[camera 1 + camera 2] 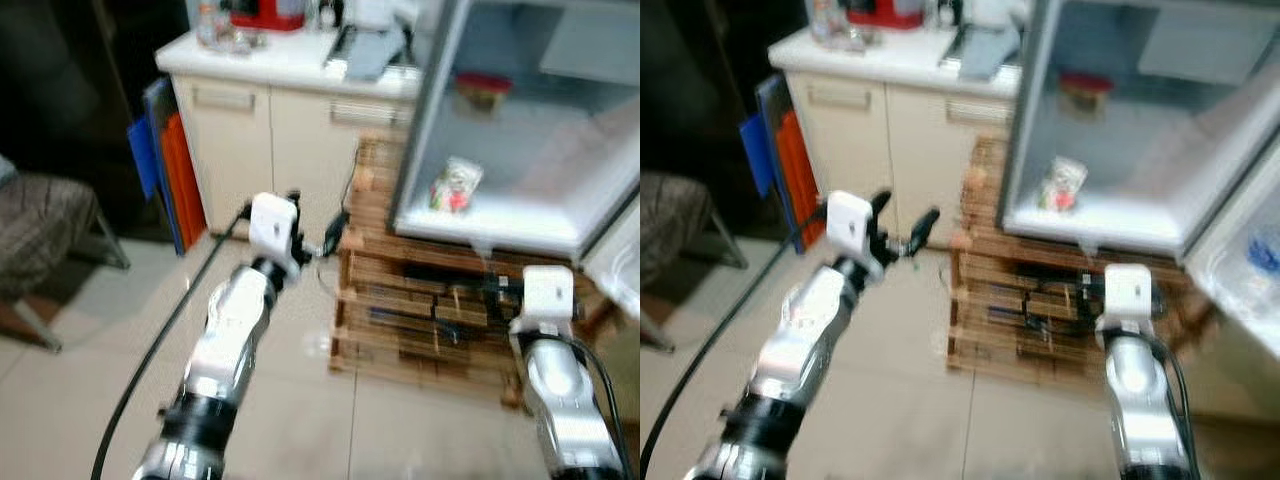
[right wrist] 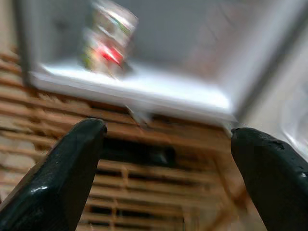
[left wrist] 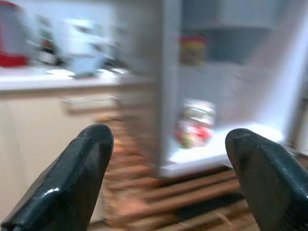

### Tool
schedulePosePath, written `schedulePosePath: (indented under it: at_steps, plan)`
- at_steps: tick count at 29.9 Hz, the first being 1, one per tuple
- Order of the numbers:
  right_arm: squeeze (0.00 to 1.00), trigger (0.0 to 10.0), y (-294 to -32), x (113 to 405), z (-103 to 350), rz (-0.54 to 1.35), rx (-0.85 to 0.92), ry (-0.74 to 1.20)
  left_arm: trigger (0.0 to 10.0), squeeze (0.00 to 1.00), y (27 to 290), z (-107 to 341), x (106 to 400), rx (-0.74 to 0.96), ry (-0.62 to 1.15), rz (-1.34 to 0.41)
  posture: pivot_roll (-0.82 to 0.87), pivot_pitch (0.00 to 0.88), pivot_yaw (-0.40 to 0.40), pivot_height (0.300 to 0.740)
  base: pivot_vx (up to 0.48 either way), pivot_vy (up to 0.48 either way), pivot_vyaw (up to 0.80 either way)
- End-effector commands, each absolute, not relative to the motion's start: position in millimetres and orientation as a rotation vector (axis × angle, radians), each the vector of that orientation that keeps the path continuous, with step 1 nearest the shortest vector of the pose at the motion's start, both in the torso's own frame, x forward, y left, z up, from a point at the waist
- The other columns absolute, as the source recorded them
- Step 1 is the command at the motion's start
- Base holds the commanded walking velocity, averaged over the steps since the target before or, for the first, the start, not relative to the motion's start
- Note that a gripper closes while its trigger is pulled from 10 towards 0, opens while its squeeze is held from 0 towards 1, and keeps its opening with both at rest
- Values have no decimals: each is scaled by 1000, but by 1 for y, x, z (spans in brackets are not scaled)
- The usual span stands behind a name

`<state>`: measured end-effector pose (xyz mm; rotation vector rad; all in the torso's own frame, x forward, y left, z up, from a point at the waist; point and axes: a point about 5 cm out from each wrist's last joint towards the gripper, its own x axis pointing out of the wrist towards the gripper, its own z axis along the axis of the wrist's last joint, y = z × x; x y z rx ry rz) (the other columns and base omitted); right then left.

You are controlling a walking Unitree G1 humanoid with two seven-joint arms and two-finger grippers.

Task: Restocking fridge

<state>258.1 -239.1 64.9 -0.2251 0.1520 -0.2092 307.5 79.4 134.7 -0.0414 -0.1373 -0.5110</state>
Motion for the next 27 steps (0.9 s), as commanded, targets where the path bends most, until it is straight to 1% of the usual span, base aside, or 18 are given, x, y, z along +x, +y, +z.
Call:
schedulePosePath:
  at_steps: [1, 5, 6, 8, 9, 10, 11, 12, 13, 14, 15, 16, 17, 19, 22, 23, 26, 27]
  plan:
    - [0, 10000, -246, 250, 59, -215, -241, 176, 10000, 0, 67, 140, 307, -52, -158, -570, -187, 0, 3, 740, 0, -480, -775]
    - [0, 10000, -246, 241, 52, -159, -270, 205, 10000, 0, 63, 141, 305, -59, -165, -598, -198, 0, 2, 740, 0, -478, -767]
    - [0, 10000, -249, 234, 44, -142, -279, 254, 10000, 0, 62, 141, 306, -57, -165, -600, -200, 0, 3, 740, 0, -472, -763]
    - [0, 10000, -258, 214, 15, -103, -313, 430, 10000, 0, 62, 140, 306, -55, -164, -602, -204, 0, 6, 740, 0, -472, -750]
    - [0, 10000, -258, 214, 15, -103, -313, 430, 10000, 0, 62, 140, 306, -55, -164, -602, -204, 0, 6, 740, 0, -472, -750]
    - [0, 10000, -266, 202, -1, -102, -334, 542, 10000, 0, 62, 140, 306, -54, -163, -602, -203, 0, 6, 740, 0, -472, -738]
    - [0, 10000, -289, 174, -24, -183, -358, 730, 10000, 0, 63, 140, 306, -53, -160, -602, -199, 0, 10, 740, 0, -472, -700]
    - [0, 10000, -289, 174, -24, -183, -358, 730, 10000, 0, 63, 140, 306, -53, -160, -602, -199, 0, 10, 740, 0, -472, -700]
    - [0, 10000, -307, 157, -32, -276, -386, 820, 10000, 0, 65, 139, 306, -55, -155, -600, -198, 0, 13, 740, 0, -472, -700]
    - [0, 10000, -317, 154, -32, -318, -417, 840, 10000, 0, 65, 138, 307, -63, -146, -599, -200, 0, 17, 740, 0, -446, 0]
    - [0, 10000, -317, 154, -32, -318, -417, 840, 10000, 0, 65, 138, 307, -63, -146, -599, -200, 0, 17, 740, 0, -446, 0]
    - [0, 10000, -332, 154, -27, -380, -468, 848, 10000, 0, 67, 136, 307, -81, -130, -596, -202, 0, 24, 740, 0, 0, 0]
    - [0, 10000, -339, 156, -23, -407, -487, 844, 10000, 0, 67, 136, 307, -90, -124, -595, -203, 0, 27, 740, 0, 0, 0]
    - [0, 10000, -357, 171, -3, -515, -562, 754, 10000, 0, 68, 134, 308, -82, -115, -584, -204, 0, 33, 740, 0, 0, 0]
    - [0, 10000, -366, 190, 18, -575, -625, 632, 10000, 0, 72, 131, 311, -72, -99, -552, -209, 0, 40, 740, 0, 0, 0]
    - [0, 10000, -366, 190, 18, -575, -625, 632, 10000, 0, 72, 131, 311, -72, -99, -552, -209, 0, 40, 740, 0, 0, 0]
    - [0, 10000, -373, 233, 58, -650, -677, 432, 10000, 0, 84, 111, 319, 46, 13, -432, -197, 0, 44, 740, 0, 0, 0]
    - [0, 10000, -373, 241, 66, -662, -683, 398, 10000, 0, 88, 107, 321, 78, 38, -409, -193, 0, 43, 740, 0, 0, 0]
